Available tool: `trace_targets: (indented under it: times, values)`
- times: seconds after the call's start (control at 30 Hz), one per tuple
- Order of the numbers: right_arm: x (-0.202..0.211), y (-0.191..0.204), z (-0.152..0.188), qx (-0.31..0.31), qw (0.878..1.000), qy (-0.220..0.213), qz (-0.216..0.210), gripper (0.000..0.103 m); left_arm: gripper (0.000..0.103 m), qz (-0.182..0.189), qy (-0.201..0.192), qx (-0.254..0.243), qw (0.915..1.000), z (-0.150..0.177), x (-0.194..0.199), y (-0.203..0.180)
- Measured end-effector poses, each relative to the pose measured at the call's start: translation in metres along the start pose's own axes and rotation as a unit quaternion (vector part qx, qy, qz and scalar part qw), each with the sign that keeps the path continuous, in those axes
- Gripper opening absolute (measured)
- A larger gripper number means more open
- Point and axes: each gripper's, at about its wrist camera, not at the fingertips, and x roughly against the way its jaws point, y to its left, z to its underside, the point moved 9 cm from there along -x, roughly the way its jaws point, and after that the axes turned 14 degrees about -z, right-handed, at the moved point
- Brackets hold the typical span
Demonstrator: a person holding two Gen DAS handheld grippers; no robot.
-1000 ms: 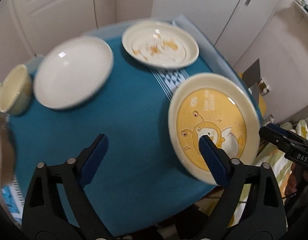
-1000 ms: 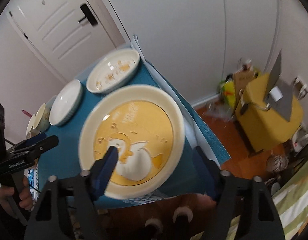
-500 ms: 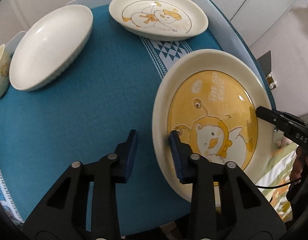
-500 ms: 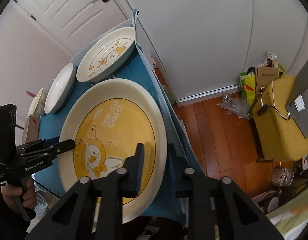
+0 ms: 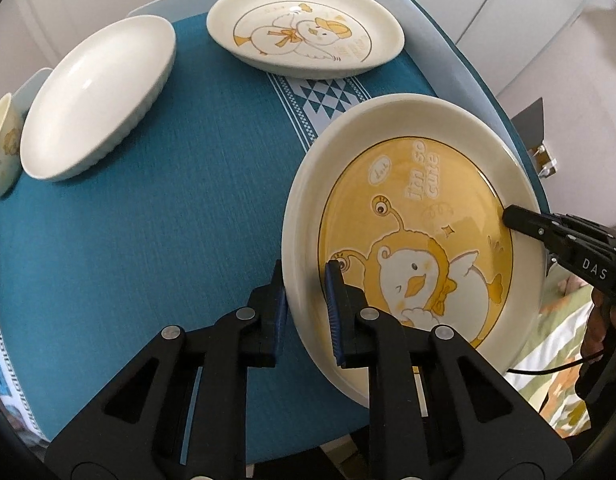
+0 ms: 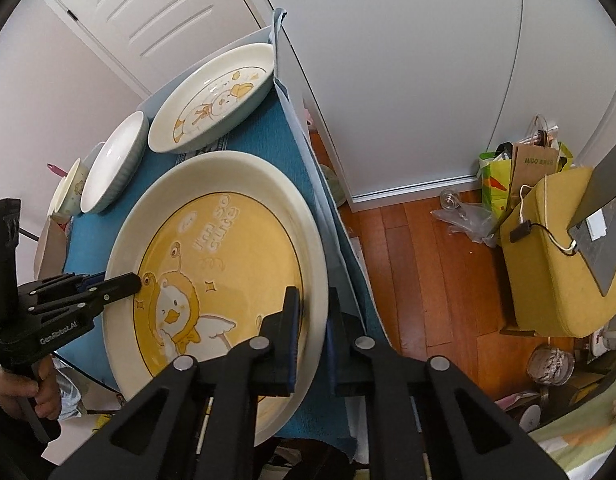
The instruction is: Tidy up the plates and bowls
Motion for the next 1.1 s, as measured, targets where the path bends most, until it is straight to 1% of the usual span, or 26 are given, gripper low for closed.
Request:
trace_targets:
  times: [0.13,0.3,0.5,0.67,0.83,0.97,1.1]
  values:
    - [0.003,0.0,-0.001,0.007,1.0,0.002,0.006,0.011,0.015,0.004,0.002,0.003,1.0,0.002,0.002,-0.002]
    - [0.01,0.009,-0.005,0.022,1.0,-0.003,0.011,0.011,0.015,0.005,-0.009,0.013,0.9999,0.0,0.013,0.007]
    - [0.016,0.039,-0.017,0.047,0.999,-0.011,0.002,0.011,0.015,-0.001,-0.038,0.042,0.9984,0.003,0.043,0.04]
    - [0.009,0.084,-0.026,0.074,0.997,-0.01,-0.019,0.011,0.015,-0.022,-0.062,0.074,0.9951,0.014,0.069,0.09]
    - [-0.013,0.137,-0.028,0.112,0.993,0.002,-0.039,0.011,0.015,-0.043,-0.066,0.111,0.9907,0.037,0.082,0.148]
    - [-0.039,0.185,-0.021,0.14,0.988,0.017,-0.057,0.011,0.015,-0.061,-0.06,0.141,0.9862,0.057,0.082,0.2]
    - [-0.068,0.227,-0.009,0.156,0.985,0.038,-0.068,0.011,0.015,-0.071,-0.055,0.163,0.9826,0.078,0.076,0.242]
